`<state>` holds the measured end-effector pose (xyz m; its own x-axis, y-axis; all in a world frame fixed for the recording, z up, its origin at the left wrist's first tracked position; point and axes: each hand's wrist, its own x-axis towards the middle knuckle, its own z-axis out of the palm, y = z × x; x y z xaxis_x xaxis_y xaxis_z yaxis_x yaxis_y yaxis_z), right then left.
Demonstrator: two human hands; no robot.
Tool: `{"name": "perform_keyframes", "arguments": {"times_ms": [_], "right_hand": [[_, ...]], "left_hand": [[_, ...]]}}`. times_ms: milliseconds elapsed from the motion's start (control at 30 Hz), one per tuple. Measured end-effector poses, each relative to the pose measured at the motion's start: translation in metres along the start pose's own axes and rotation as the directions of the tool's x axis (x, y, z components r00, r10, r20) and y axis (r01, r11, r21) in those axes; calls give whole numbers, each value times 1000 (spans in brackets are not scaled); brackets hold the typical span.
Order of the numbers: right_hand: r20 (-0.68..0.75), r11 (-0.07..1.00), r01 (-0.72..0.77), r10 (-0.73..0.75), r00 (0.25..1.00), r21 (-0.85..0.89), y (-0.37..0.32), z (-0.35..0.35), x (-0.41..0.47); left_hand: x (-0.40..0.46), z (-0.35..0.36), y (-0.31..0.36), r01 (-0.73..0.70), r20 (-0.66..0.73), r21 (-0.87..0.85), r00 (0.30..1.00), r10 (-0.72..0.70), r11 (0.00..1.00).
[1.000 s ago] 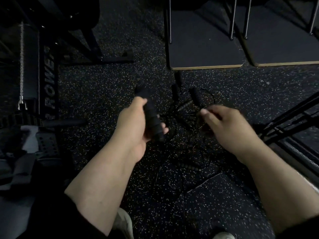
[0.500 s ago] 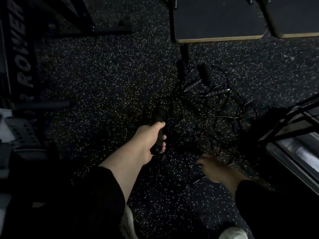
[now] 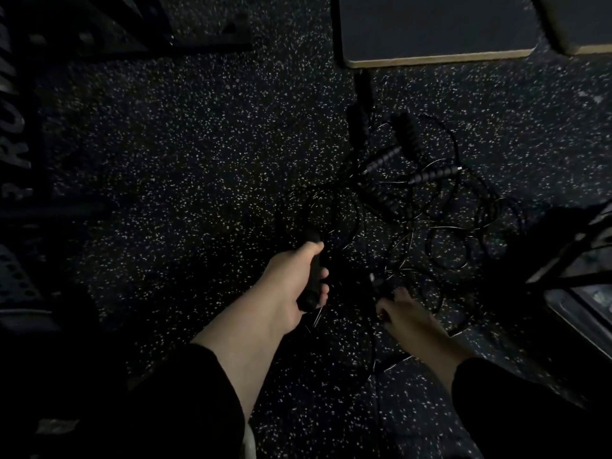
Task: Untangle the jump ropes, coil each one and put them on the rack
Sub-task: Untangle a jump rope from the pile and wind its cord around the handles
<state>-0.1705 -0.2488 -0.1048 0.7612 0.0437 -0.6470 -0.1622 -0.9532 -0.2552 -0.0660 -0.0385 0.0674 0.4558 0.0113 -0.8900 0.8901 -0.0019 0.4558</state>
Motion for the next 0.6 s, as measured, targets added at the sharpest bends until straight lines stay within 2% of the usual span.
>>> {"name": "perform_keyframes", "arguments": {"times_ms": [67,100,133,200,233,267,300,400,467,500,533,600], "right_hand": [[-85,959,-52,78,993,280,-6,-30,-5],[-108,888,-79,142,984,452,-13,-48,-8],[-113,771,-106,225,968,628,-22,-68,-13],[-65,438,-107,359,931,892,-40,-111,-27],[-38,266,-66,367,930,962,-49,-133,-38],[-37,140,-13,350,936,990,-59,-155,-51],[-61,89,34,323,944,995,-70,-179,-69],[-215,128,188,254,943,974,-110,-253,-133],[-296,123,278,156,942,953,-129,-295,-174],[-333,156,316,105,937,936,-138,-314,-195],[-382,256,353,70,922,900,-144,-329,-215],[-520,573,416,21,854,706,-156,-354,-255]], "left_hand": [[-8,4,5,-16,25,2,1000,16,1000],[-14,6,7,-37,36,5,999,37,999],[-20,7,9,-69,45,11,997,69,998],[-38,10,15,-154,56,40,987,152,987],[-50,11,20,-196,64,54,979,192,979],[-64,12,27,-233,75,56,971,229,971],[-79,12,35,-267,86,43,961,263,963],[-134,15,62,-381,92,-34,919,383,924],[-175,14,79,-457,101,-81,880,464,886],[-197,12,86,-493,113,-101,857,502,864],[-218,9,93,-518,126,-119,838,531,847],[-258,1,103,-539,136,-152,819,558,828]]}}
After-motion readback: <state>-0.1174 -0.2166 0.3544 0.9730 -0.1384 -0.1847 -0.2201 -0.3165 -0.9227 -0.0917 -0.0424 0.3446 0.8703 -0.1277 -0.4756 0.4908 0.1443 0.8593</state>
